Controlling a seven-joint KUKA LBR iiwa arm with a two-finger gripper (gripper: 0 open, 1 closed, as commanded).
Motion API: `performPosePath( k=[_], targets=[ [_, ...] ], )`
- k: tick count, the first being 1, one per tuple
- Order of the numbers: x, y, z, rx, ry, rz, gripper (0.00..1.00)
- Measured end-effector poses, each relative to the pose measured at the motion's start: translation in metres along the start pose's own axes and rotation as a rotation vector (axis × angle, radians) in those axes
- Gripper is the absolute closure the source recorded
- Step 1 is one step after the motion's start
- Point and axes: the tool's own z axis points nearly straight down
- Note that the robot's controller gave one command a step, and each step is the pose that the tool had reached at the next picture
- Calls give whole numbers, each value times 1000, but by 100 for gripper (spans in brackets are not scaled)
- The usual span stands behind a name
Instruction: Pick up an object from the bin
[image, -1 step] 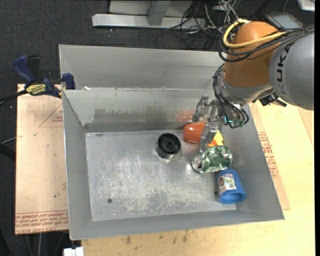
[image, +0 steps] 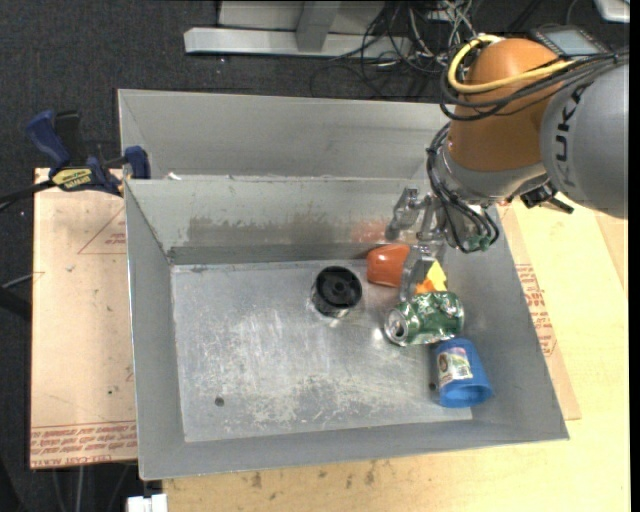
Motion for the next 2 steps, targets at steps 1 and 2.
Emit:
performPosePath(
  k=[1, 2],
  targets=[
    [-1, -13, 24, -2, -8, 106, 0],
    [23, -61, 93, 0, 1, 125, 0]
  ],
)
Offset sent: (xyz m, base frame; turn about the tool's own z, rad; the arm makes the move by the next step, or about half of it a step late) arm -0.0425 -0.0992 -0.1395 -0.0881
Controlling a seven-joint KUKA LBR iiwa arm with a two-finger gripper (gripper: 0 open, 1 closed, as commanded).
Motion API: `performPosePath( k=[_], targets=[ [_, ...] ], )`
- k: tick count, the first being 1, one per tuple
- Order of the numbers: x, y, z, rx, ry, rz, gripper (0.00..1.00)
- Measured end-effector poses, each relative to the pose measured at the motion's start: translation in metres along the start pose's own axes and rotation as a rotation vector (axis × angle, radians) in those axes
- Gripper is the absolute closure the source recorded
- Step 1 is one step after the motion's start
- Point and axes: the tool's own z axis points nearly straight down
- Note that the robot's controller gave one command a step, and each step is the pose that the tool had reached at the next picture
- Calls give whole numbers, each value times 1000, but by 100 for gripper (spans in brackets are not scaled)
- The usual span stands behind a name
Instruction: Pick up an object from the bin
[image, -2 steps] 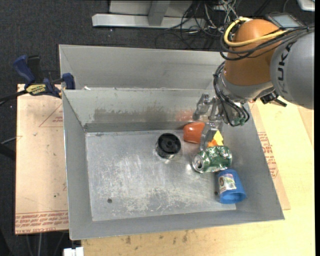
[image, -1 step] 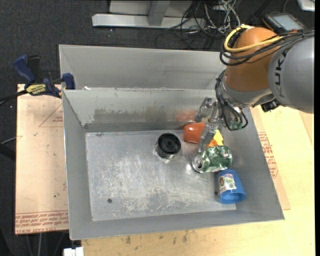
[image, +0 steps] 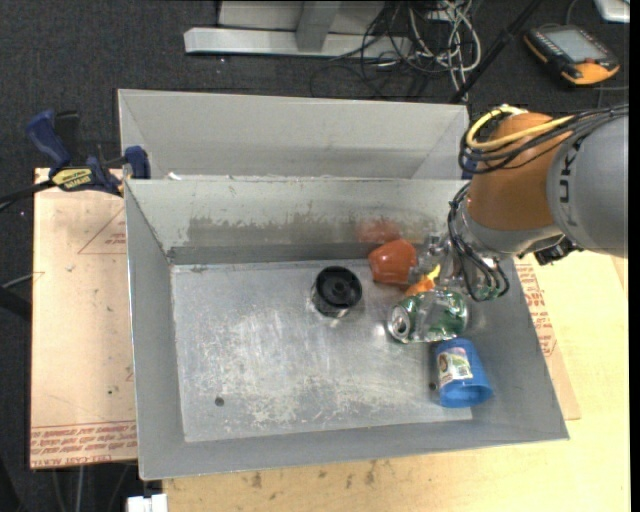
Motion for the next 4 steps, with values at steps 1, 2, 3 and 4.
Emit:
performPosePath(
  k=[1, 2, 3, 4],
  targets=[
    [-5, -5, 11, 1, 13, -179, 0],
    [-9, -14, 20, -2, 25, 81, 0],
    [-27, -29, 23, -28, -39, -513, 100],
    [-27, -29, 23, -27, -39, -514, 100]
  ],
)
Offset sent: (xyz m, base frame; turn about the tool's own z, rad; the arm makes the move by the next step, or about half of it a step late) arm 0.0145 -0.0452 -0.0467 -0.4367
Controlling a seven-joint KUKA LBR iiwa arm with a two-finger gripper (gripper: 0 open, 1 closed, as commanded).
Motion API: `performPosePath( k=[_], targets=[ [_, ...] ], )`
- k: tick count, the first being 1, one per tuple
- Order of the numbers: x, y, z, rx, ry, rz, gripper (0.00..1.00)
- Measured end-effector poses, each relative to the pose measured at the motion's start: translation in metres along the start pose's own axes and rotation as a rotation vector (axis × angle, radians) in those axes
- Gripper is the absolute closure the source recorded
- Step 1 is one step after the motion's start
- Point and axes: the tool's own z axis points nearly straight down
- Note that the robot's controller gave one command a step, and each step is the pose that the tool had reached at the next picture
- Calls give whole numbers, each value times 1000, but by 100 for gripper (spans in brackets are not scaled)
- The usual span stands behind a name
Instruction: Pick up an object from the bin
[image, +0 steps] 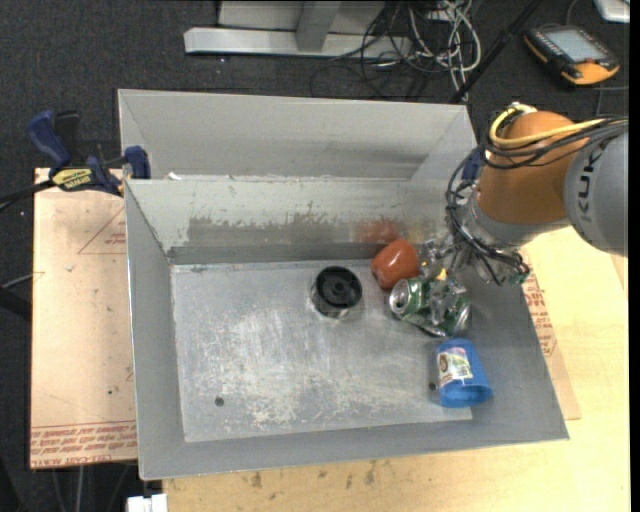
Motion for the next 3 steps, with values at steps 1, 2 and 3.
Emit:
performPosePath(
  k=[1, 2, 3],
  targets=[
    [0, 3, -1, 3, 1, -1, 100],
    [0, 5, -1, 10, 2, -7, 100],
    [0, 3, -1, 5, 1, -3, 100]
  ],
)
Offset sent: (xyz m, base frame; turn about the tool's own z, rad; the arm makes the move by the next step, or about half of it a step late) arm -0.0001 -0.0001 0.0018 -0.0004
